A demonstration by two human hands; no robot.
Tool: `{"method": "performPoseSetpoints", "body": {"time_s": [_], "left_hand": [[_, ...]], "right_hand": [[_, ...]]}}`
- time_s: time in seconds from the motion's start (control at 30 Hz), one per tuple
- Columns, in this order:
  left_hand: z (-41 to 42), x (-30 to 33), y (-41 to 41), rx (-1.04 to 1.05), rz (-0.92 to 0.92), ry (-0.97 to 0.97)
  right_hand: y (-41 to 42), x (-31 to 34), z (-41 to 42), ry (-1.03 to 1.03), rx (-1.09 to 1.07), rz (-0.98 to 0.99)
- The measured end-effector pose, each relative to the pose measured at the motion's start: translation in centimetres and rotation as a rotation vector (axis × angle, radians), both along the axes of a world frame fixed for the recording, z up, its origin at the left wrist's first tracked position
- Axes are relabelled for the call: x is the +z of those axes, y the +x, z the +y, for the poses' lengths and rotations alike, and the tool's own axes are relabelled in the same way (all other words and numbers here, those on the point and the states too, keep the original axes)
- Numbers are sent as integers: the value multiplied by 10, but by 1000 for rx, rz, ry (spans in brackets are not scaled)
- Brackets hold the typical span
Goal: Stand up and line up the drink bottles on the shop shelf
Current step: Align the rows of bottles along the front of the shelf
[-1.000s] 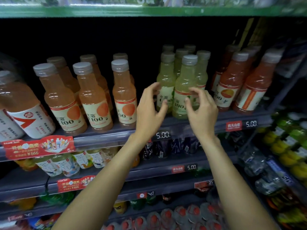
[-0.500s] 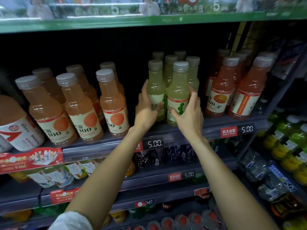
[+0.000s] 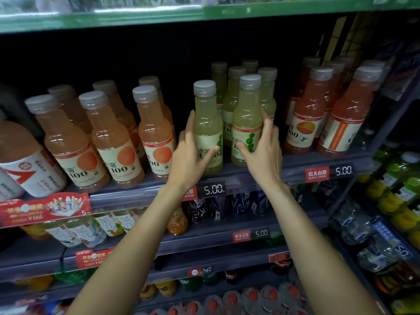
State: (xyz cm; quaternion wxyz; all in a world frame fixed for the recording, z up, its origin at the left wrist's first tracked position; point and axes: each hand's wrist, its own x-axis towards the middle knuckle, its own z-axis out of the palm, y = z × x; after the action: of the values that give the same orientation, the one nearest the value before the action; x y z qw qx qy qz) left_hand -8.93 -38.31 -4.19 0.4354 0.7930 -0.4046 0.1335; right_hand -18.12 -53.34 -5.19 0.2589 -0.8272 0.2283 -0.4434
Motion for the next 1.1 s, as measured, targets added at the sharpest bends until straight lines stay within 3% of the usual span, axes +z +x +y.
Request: {"method": "performPoseSetpoints", "body": {"time_s": [0.3,0.6,0.77,0.9,0.97,1.1], "left_hand": [[4,-2,-8,100,-66,-3],[-1,2,-7,152,-79,-89],[-1,2,-6,178,-90,-72],[-2,3,-8,187,-88,-71],[-1,3,-9,196,-88,-74],[-1,5,-9,204,-71,-86]], "right_hand": [[-3,17,-5,-35,2,-32],[19,35,-5,-81,56,108],[44,44,-6,88,262,104],[55,68,-9,-31,176,142],[62,81,-9,0,191,65],[75,93,-6,98,281,182]]}}
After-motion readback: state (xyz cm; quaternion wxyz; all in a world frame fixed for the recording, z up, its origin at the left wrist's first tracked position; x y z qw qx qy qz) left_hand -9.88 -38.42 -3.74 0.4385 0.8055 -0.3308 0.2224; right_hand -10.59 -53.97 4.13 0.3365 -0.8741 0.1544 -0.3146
